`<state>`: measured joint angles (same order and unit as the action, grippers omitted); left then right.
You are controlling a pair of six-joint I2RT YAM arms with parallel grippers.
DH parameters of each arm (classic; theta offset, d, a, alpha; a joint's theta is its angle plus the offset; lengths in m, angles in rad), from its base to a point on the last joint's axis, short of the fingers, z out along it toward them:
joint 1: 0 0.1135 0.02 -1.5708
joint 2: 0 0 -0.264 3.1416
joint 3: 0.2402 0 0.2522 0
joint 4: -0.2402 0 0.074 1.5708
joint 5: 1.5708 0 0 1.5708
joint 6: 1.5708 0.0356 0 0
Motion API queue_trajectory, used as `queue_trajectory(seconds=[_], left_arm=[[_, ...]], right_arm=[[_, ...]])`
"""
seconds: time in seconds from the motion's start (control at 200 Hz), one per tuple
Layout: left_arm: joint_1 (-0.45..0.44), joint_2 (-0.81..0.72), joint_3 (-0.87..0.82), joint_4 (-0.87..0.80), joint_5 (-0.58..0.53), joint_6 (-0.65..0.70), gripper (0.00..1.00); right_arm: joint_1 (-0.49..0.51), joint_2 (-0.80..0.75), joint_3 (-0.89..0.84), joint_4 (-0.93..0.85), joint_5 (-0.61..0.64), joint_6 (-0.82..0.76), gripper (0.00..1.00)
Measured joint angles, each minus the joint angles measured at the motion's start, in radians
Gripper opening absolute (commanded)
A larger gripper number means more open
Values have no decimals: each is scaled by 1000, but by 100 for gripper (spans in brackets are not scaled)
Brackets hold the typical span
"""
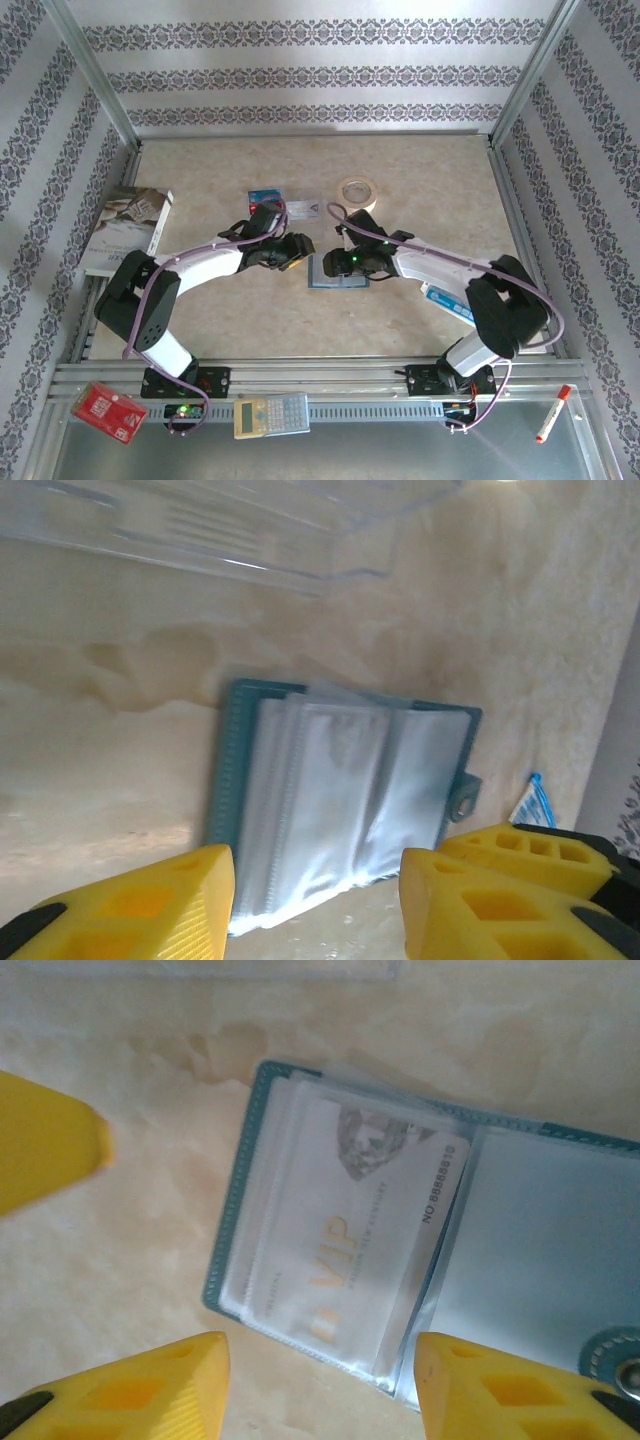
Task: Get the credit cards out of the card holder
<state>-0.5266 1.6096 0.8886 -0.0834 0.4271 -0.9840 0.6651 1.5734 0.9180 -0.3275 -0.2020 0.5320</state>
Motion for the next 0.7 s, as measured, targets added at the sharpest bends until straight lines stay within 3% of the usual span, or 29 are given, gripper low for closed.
queue_trajectory(seconds=[0.13, 0.335, 0.52, 0.699], left_arm=[[10, -1, -14, -20, -10, 0, 49], [10, 4, -14, -9, 34, -1, 44], [2, 37, -14, 19, 89, -5, 38], [-34, 75, -13, 32, 117, -17, 34]], right_arm=[[20, 77, 32, -47, 42, -9, 54], [18, 129, 37, -80, 98, -8, 42], [-1, 130, 28, -72, 90, -7, 30], [-14, 129, 8, -34, 55, -8, 27]])
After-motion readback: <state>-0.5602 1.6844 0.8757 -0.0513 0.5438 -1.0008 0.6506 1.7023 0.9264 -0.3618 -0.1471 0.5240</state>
